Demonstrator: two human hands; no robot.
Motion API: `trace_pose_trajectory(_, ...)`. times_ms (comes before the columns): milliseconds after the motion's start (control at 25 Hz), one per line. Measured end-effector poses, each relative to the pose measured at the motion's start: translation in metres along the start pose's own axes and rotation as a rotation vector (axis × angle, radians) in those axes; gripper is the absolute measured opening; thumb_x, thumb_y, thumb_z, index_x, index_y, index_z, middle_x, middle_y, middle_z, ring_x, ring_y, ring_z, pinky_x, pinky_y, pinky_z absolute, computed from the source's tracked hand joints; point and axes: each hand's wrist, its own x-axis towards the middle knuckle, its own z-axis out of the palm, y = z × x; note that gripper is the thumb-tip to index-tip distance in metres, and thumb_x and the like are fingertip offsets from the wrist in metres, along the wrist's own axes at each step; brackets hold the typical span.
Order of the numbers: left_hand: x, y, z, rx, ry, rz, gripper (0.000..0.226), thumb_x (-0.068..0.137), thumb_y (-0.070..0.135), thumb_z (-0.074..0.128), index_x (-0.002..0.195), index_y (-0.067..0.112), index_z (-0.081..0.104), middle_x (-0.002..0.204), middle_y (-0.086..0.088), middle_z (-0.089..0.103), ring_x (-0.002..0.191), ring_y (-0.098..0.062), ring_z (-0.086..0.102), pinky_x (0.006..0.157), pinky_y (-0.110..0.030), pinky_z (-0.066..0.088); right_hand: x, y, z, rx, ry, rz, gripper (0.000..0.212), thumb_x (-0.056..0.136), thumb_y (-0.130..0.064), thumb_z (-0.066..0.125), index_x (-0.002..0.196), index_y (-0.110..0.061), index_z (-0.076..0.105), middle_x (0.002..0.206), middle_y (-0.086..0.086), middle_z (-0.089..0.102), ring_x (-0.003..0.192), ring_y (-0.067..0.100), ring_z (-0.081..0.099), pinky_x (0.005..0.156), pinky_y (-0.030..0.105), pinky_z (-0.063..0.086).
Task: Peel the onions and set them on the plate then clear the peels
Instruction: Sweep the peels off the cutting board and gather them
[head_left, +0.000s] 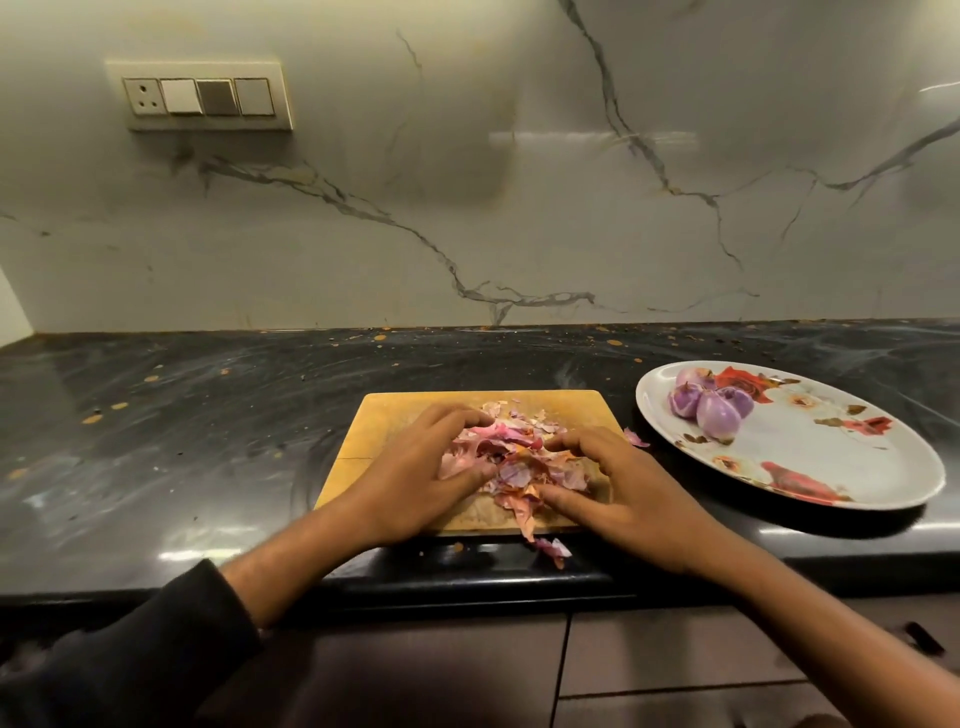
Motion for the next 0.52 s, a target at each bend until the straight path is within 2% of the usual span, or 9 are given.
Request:
trace_pose_trajectory(80, -0.007, 0.005, 0.004, 0.02, 0.007, 0.044, 0.049, 0.091, 0.04, 0.066, 0.137, 0.027, 0.052, 0.138, 0.016, 0.044, 0.126, 0.004, 0.04, 0.104, -0.01, 0.031, -0.006, -0.001, 0.001, -0.017, -0.012, -0.077, 0.054, 0.083, -0.052, 0.072, 0.13, -0.028, 0.058, 0.128, -0.017, 0.053, 0.121, -0.008, 0.047, 0.099, 0.004, 0.034)
trace_pose_trajectory(240, -0.016, 0.013, 0.01, 0.062, -0.02, 0.101, 0.037, 0.088, 0.044, 0.067, 0.124, 0.036, 0.06, 0.127, 0.016, 0.048, 0.12, -0.002, 0.045, 0.104, -0.028, 0.041, -0.015, -0.001, 0.003, -0.022, -0.066, -0.127, 0.051, 0.077, -0.06, 0.073, 0.122, -0.037, 0.065, 0.123, -0.019, 0.051, 0.121, 0.002, 0.049, 0.101, 0.019, 0.043)
trace_pose_trajectory(400, -0.02, 0.021, 0.015, 0.112, -0.137, 0.13, 0.032, 0.09, 0.044, 0.066, 0.122, 0.042, 0.062, 0.115, 0.02, 0.047, 0.11, 0.0, 0.044, 0.096, -0.029, 0.044, -0.016, 0.001, 0.006, -0.052, -0.158, -0.173, 0.033, 0.083, -0.04, 0.079, 0.115, -0.034, 0.073, 0.108, -0.016, 0.063, 0.103, 0.003, 0.057, 0.086, 0.028, 0.051)
trace_pose_trajectory(520, -0.02, 0.018, 0.018, 0.07, -0.15, 0.108, 0.03, 0.091, 0.043, 0.065, 0.121, 0.041, 0.062, 0.111, 0.02, 0.048, 0.107, 0.0, 0.046, 0.092, -0.031, 0.048, -0.011, 0.0, 0.008, -0.054, -0.146, -0.17, 0.02, 0.088, -0.024, 0.076, 0.106, -0.031, 0.077, 0.098, -0.017, 0.067, 0.095, 0.002, 0.06, 0.079, 0.024, 0.051)
